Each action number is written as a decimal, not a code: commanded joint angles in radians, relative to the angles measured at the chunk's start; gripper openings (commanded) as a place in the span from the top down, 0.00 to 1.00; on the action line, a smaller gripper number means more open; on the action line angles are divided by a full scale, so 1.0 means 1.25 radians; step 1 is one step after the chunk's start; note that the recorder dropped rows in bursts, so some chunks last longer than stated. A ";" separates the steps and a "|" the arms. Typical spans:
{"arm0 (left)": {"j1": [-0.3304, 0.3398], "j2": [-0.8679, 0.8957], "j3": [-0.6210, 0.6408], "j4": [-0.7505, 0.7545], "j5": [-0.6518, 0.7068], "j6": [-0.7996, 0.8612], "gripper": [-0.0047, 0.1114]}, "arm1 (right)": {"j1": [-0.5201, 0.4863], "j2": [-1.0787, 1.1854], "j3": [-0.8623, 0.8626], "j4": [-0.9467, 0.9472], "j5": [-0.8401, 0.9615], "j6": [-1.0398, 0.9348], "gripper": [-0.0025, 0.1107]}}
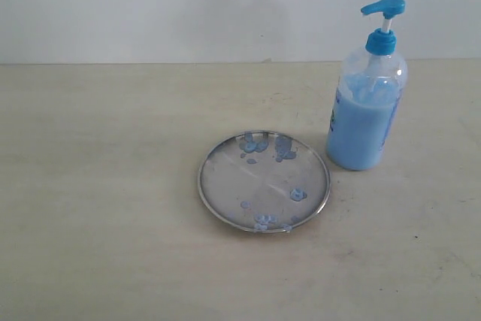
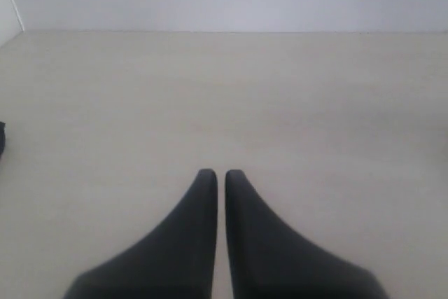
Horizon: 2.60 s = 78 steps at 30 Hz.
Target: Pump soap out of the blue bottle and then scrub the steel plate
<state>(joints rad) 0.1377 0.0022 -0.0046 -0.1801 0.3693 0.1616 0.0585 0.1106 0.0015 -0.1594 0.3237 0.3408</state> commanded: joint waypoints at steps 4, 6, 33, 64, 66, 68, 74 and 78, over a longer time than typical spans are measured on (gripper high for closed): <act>-0.006 -0.002 0.004 0.052 -0.012 -0.139 0.92 | -0.001 -0.006 -0.001 -0.007 0.001 -0.003 0.93; -0.006 -0.002 0.004 0.052 -0.012 -0.142 0.92 | -0.001 -0.006 -0.001 -0.007 0.001 -0.003 0.93; -0.006 -0.002 0.004 0.052 -0.012 -0.135 0.92 | -0.015 -0.008 -0.001 0.254 -0.024 -0.294 0.93; -0.006 -0.002 0.004 0.052 -0.024 -0.135 0.92 | -0.116 -0.089 -0.001 0.229 -0.001 -0.343 0.93; -0.006 -0.002 0.004 0.052 -0.024 -0.135 0.92 | -0.116 -0.089 -0.001 0.229 -0.001 -0.343 0.93; -0.006 -0.002 0.004 0.052 -0.024 -0.135 0.92 | -0.116 -0.089 -0.001 0.229 -0.001 -0.343 0.93; -0.006 -0.002 0.004 0.052 -0.024 -0.135 0.92 | -0.116 -0.089 -0.001 0.229 -0.001 -0.343 0.93; -0.006 -0.002 0.004 0.052 -0.024 -0.135 0.92 | -0.116 -0.089 -0.001 0.229 -0.001 -0.343 0.93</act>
<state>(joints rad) 0.1377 0.0022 -0.0038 -0.1203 0.3592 0.0000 -0.0906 0.0056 0.0015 0.1303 0.3235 -0.0926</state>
